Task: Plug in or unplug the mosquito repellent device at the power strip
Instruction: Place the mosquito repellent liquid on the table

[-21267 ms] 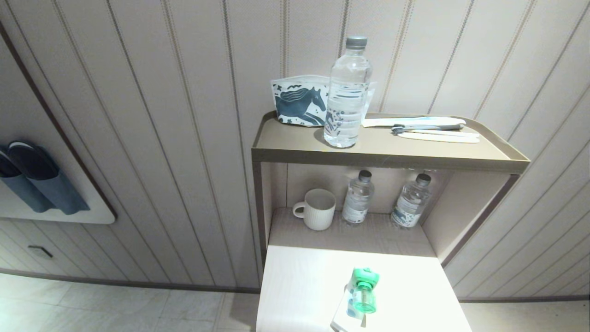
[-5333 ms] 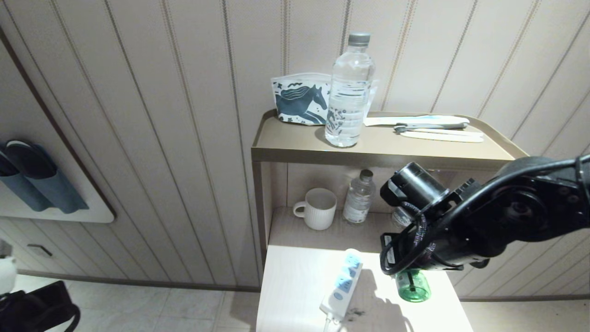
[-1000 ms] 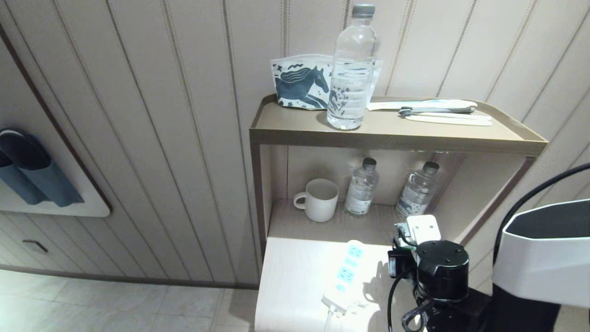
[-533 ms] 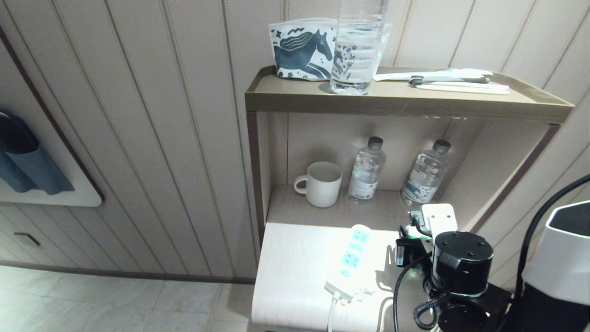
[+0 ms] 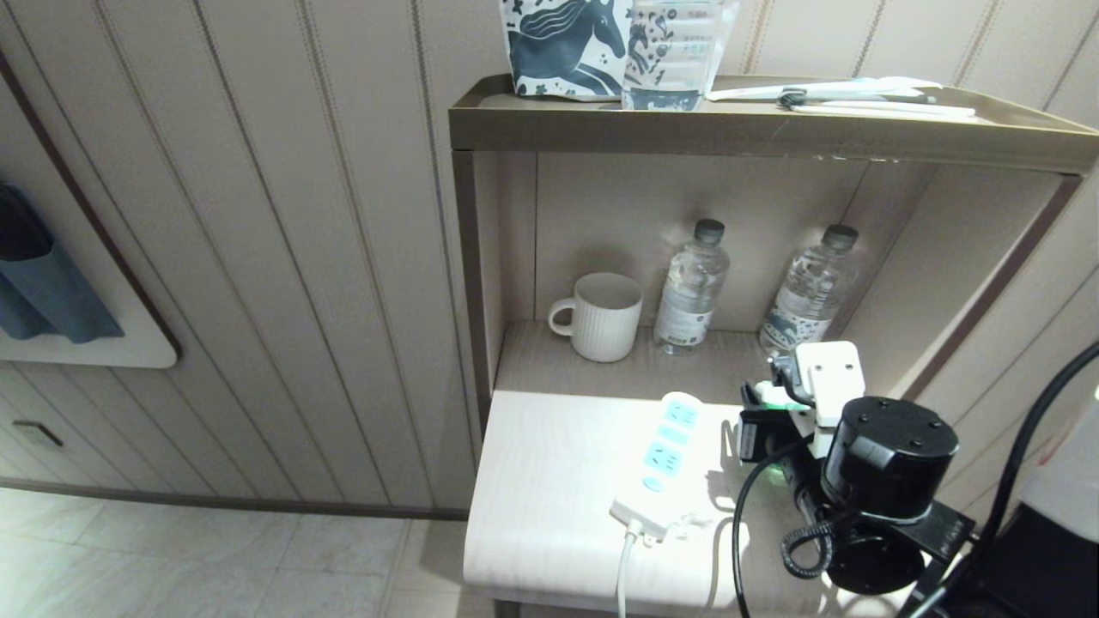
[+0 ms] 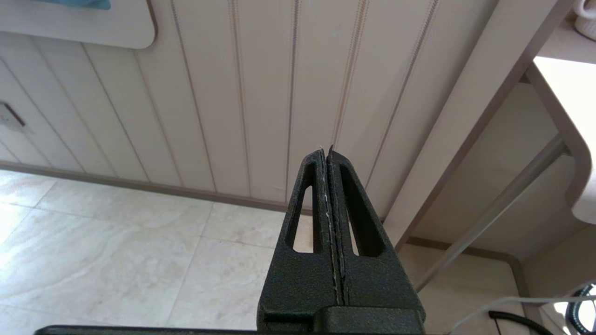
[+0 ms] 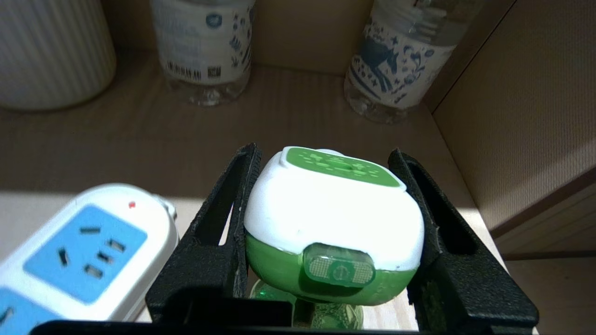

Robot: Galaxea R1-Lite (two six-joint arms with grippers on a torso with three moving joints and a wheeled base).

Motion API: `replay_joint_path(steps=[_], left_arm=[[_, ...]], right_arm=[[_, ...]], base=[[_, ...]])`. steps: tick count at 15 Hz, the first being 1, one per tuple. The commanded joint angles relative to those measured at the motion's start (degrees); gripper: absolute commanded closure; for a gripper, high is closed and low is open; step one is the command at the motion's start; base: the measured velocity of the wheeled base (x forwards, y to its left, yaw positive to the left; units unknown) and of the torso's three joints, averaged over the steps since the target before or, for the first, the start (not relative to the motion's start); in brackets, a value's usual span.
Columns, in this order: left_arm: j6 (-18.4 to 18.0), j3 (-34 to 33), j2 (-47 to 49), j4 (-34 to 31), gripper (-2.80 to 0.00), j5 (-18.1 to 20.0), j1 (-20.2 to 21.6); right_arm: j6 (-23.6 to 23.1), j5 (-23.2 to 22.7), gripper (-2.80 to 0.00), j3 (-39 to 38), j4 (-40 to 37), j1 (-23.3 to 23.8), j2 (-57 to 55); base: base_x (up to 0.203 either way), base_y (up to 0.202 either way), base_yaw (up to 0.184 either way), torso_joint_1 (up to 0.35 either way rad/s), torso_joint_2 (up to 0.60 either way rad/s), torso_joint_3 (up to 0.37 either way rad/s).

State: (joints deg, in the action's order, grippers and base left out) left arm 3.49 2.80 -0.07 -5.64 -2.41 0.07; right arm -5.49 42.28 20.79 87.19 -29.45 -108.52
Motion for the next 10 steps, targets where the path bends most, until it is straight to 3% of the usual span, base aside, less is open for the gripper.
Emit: replay_joint_path(steps=[1, 6, 10], left_arm=[[0.02, 0.01, 0.07, -0.02, 0.00, -0.05, 0.01], [0.02, 0.01, 0.07, -0.01, 0.00, -0.05, 0.01], [0.02, 0.01, 0.07, 0.02, 0.00, -0.05, 0.01]], right_arm=[[-0.27, 0.18, 0.00, 2.95, 2.77, 0.83, 0.64], [-0.66, 0.17, 0.00, 9.14, 2.74, 2.91, -4.89], [-3.94, 0.09, 0.00, 14.51, 2.75, 4.38, -8.07]], base=[[0.000, 0.000, 0.000, -0.012, 0.03, 0.022], [0.000, 0.000, 0.000, 0.000, 0.00, 0.000], [0.000, 0.000, 0.000, 0.000, 0.00, 0.000]])
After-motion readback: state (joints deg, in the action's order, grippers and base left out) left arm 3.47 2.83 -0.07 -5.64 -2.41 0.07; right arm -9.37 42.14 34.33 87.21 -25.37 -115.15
